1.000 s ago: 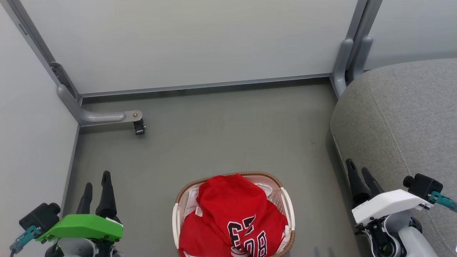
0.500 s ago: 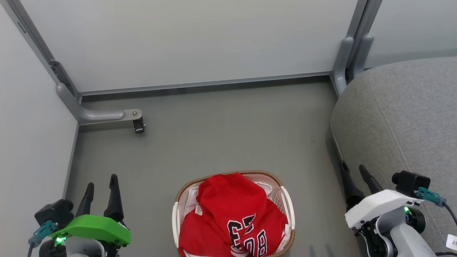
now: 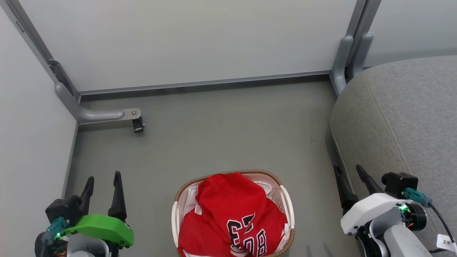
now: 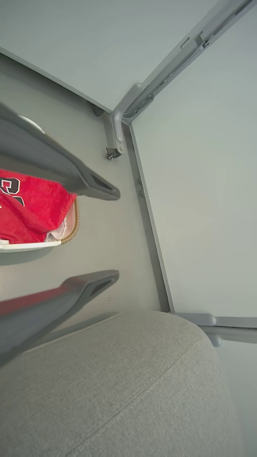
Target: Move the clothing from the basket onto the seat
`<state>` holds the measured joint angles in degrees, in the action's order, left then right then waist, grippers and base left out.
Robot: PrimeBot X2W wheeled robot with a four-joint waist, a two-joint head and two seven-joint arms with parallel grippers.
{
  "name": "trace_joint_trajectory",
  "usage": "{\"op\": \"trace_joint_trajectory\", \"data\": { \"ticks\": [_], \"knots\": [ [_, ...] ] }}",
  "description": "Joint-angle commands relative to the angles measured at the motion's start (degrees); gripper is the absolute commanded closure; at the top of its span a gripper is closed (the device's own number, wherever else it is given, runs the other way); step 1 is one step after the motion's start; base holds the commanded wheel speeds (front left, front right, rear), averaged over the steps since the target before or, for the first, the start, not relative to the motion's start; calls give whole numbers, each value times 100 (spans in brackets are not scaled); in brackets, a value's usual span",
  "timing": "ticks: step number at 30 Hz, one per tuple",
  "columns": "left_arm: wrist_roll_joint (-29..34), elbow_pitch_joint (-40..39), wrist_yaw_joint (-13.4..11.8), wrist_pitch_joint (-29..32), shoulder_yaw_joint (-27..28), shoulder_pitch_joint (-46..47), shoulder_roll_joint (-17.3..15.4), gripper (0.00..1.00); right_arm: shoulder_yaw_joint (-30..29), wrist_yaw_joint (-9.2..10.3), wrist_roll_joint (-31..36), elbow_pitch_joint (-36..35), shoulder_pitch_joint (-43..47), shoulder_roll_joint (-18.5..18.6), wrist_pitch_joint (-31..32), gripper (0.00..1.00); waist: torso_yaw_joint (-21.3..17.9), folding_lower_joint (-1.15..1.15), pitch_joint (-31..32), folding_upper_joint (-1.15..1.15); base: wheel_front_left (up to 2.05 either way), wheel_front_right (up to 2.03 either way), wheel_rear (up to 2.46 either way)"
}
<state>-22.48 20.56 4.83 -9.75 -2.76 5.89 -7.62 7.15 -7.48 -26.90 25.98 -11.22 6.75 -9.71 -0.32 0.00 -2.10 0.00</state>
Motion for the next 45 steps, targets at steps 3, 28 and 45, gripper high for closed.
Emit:
{"op": "trace_joint_trajectory", "data": {
  "ticks": [3, 28, 45],
  "knots": [
    [249, -26, -26, -81, -33, 3, -52, 0, 1, -1, 298, 21, -113, 37, -87, 0, -8, 0, -11, 0, 0, 0, 0],
    [1218, -56, 137, -376, 236, -190, 164, 0, -214, -1, 1399, 249, -139, -127, -379, 0, -19, 0, -106, 0, 0, 0, 0],
    [1915, 589, 264, -559, -223, 479, 347, 0, -110, 0, 2185, 56, -638, -167, -552, 0, -165, 0, -1195, 0, 0, 0, 0]
  ]
}}
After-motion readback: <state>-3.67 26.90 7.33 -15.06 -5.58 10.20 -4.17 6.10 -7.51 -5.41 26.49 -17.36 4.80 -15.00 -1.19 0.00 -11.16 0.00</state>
